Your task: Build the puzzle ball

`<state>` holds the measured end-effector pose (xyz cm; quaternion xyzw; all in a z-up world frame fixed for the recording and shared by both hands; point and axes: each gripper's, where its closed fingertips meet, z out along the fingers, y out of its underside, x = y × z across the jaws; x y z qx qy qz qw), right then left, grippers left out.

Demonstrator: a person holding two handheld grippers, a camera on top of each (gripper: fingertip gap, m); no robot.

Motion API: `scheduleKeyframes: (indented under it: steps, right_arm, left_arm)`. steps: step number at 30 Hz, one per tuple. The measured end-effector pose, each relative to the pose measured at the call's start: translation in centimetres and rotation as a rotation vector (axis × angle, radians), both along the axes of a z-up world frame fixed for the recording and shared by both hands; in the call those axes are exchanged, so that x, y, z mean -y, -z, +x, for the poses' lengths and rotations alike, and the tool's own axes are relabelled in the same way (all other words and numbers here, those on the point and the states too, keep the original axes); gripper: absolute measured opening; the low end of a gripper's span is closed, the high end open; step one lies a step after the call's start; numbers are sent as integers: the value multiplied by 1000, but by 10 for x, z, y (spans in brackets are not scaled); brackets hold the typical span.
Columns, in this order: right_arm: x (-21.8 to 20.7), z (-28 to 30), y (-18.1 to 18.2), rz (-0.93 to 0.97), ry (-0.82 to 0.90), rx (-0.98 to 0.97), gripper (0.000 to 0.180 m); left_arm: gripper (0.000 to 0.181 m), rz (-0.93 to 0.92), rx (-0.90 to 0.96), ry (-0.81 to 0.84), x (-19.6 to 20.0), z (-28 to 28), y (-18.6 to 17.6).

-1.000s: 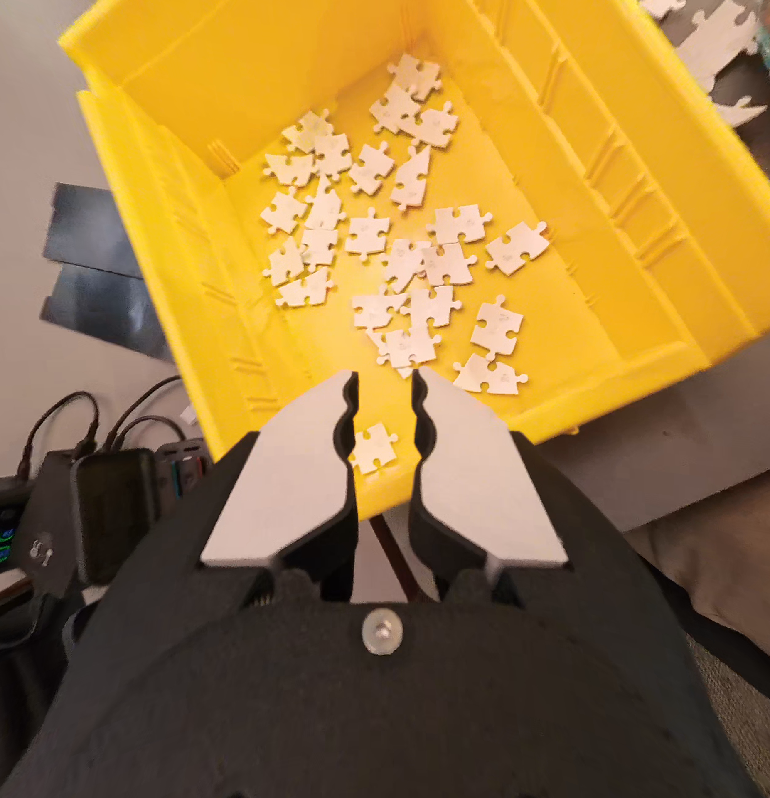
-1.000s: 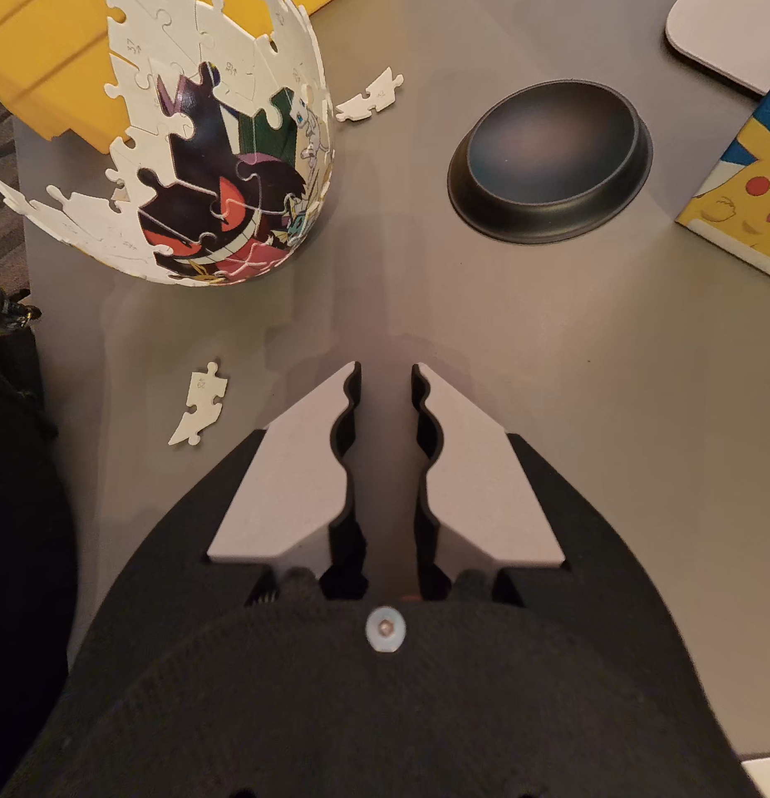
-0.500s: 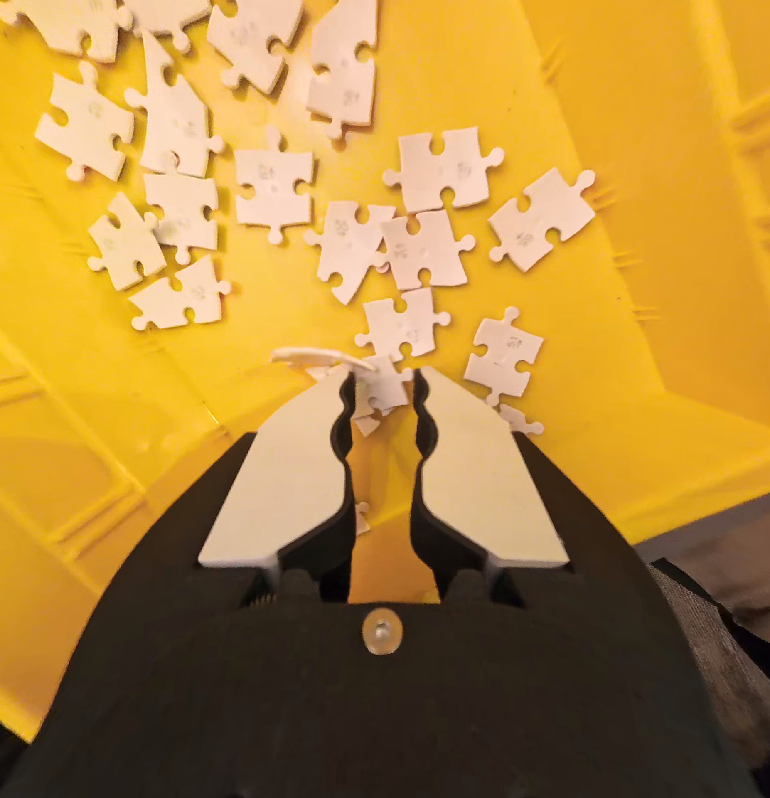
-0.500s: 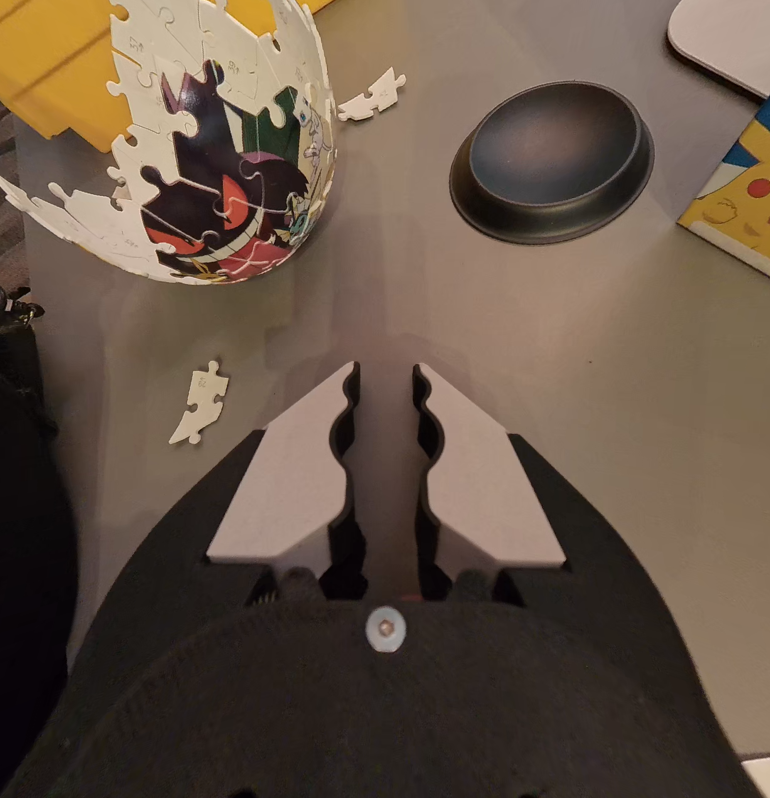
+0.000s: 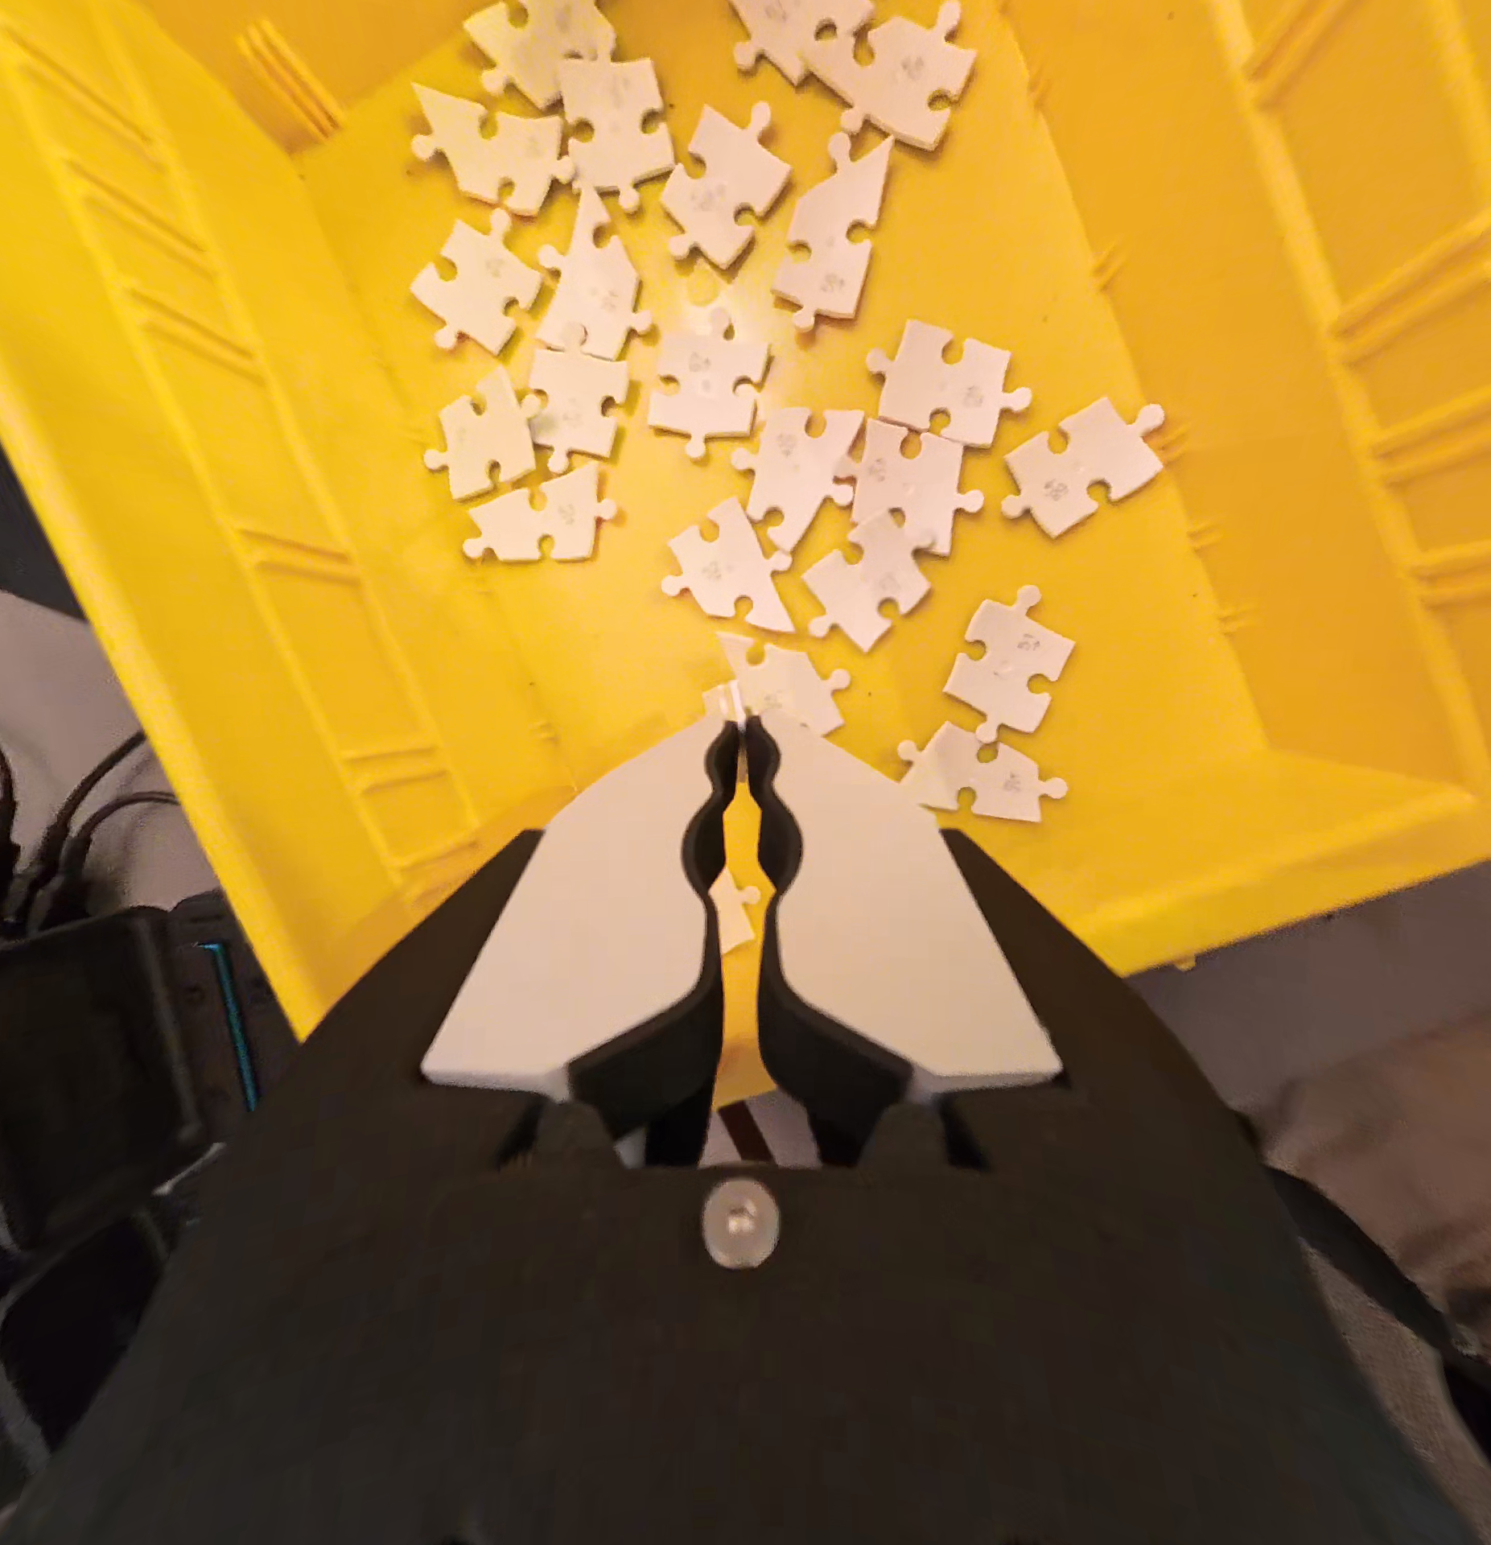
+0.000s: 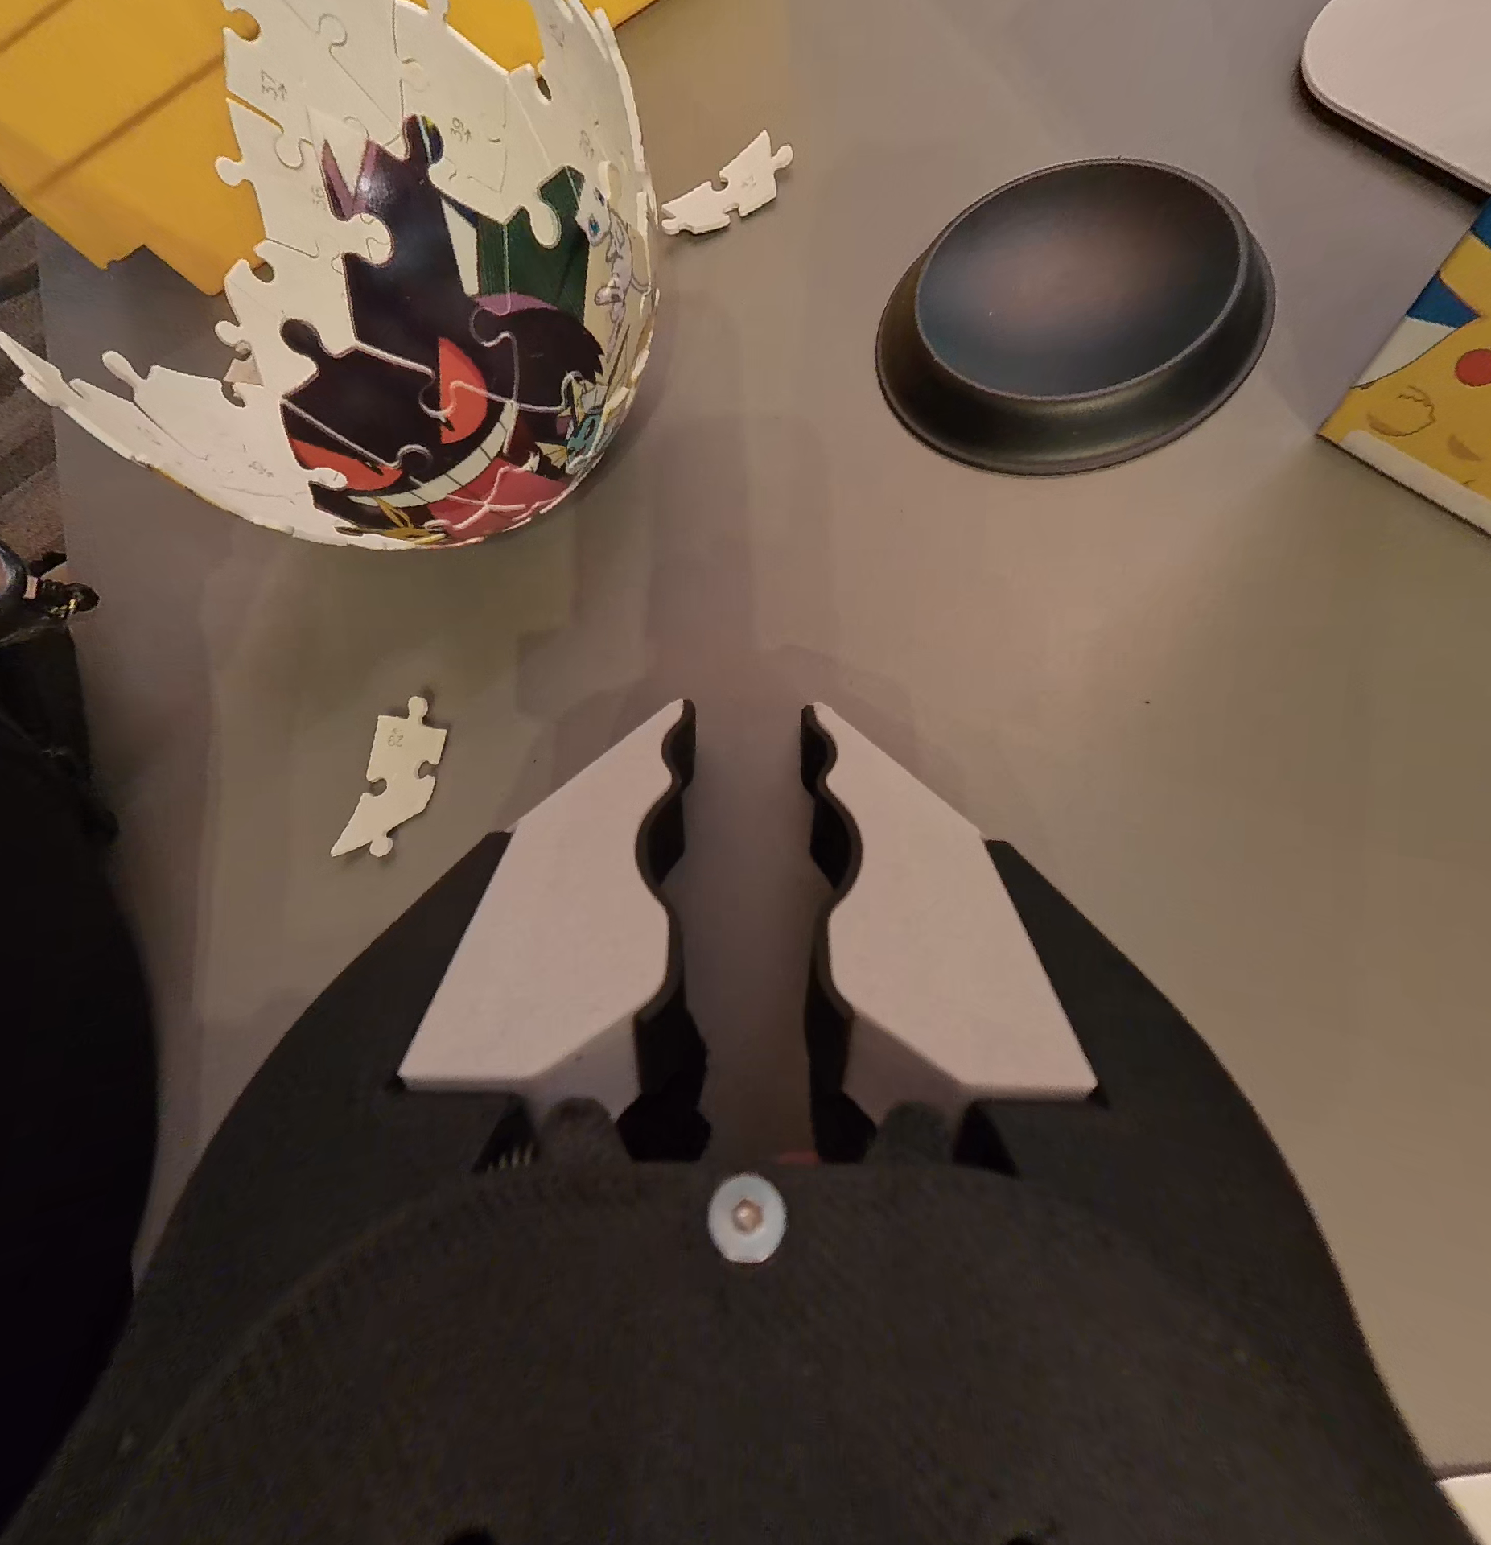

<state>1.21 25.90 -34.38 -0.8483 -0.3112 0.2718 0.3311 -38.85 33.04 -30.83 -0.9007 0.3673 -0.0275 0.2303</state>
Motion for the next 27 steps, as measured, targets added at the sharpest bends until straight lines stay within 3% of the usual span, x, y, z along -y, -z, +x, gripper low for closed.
scheduleKeyframes:
  steps: [2, 11, 14, 21, 27]
  right_arm:
    - [0, 0, 0, 0, -1, 1, 24]
    - [0, 0, 0, 1, -2, 2, 24]
    - [0, 0, 0, 1, -2, 2, 24]
    - [0, 0, 0, 0, -4, -3, 24]
    - [1, 0, -1, -1, -5, -8, 24]
  left_arm:
    - [2, 18, -37, 43, 6, -1, 1]
    - [2, 72, -168, -49, -2, -17, 13]
    - [21, 66, -217, -33, -4, -17, 13]
    - [31, 73, -188, -41, -8, -13, 9]
    - [29, 129, -159, -49, -25, -5, 2]
